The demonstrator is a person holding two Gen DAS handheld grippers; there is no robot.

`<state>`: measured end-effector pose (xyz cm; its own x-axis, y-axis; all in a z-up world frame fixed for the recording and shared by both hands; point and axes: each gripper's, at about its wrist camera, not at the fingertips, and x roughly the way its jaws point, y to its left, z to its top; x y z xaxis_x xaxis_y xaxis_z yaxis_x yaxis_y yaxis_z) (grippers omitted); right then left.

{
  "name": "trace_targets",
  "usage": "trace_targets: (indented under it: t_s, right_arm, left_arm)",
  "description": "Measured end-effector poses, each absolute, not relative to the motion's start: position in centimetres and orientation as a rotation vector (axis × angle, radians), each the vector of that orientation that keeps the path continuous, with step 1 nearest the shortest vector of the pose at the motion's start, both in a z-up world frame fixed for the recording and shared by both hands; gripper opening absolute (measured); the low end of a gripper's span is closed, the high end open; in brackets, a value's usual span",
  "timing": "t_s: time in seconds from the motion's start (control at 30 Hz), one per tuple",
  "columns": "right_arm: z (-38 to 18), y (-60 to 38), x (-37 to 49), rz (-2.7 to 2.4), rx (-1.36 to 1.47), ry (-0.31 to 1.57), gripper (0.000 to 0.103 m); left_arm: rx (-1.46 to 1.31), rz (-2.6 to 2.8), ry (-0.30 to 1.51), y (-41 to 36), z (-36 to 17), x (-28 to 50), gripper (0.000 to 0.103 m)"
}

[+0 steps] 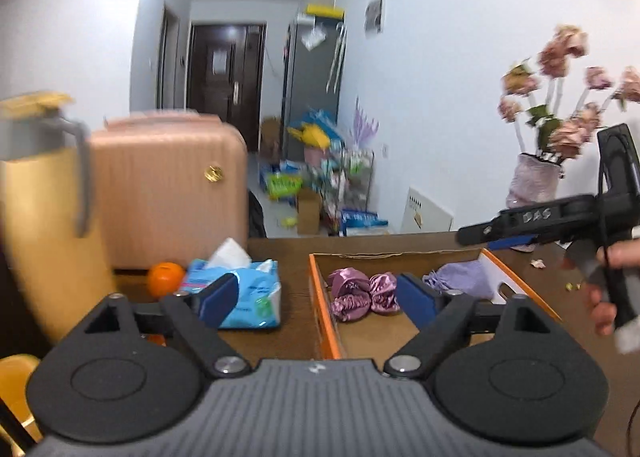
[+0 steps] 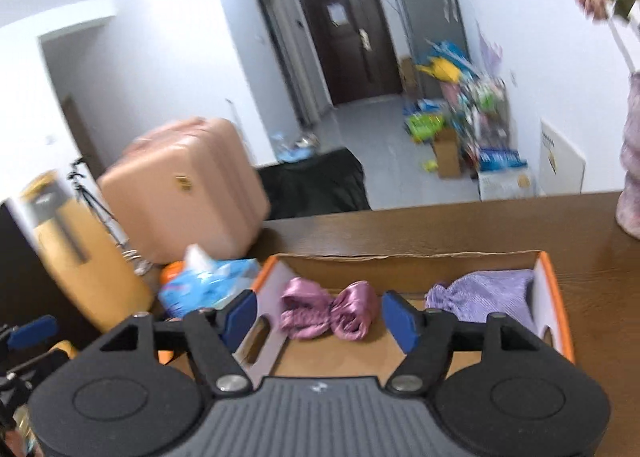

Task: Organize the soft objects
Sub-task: 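Lower the pink pouch into the box and open both grippers, then withdraw both grippers from the box back over the table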

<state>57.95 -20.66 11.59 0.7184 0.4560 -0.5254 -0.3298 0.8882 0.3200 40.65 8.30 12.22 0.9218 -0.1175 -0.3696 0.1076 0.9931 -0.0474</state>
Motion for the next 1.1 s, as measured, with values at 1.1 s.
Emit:
trace_targets:
  t_s: [1.1]
  right_arm:
    - [5.4,-26.0,22.2,0.377,0.079,0.279,0.088]
  left_arm:
    - [-0.088,-0.084,0.23,6.0,6.0,16.5,0.101]
